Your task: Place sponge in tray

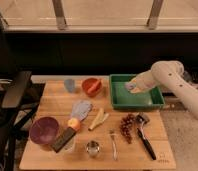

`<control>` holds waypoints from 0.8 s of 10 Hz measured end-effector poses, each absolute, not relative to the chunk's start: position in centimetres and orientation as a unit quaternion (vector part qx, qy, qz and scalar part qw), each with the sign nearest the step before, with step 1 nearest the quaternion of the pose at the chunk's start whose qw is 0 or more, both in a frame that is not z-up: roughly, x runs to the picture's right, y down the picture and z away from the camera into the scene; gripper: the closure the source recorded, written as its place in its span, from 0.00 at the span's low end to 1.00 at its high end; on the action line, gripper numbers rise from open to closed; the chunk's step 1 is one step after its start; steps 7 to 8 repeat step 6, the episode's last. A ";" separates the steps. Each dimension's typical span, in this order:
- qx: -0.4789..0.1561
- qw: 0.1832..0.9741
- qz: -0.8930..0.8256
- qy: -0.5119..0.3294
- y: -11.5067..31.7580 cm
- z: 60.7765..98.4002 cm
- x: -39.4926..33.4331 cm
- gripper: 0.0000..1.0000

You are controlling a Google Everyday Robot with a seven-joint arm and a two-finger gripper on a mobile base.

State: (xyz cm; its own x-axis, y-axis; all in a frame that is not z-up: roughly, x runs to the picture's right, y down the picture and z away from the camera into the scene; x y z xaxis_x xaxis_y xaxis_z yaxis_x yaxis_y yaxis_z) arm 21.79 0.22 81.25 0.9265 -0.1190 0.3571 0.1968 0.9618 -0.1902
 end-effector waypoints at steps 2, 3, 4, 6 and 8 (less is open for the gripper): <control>-0.113 0.976 -0.067 -0.176 1.1 83.2 22.0 0.20; -0.114 0.975 -0.062 -0.181 1.7 84.3 21.9 0.20; -0.117 0.973 -0.059 -0.189 2.5 85.5 21.7 0.20; -0.125 0.970 -0.060 -0.200 4.1 87.6 21.0 0.20; -0.125 0.970 -0.060 -0.200 4.1 87.6 21.0 0.20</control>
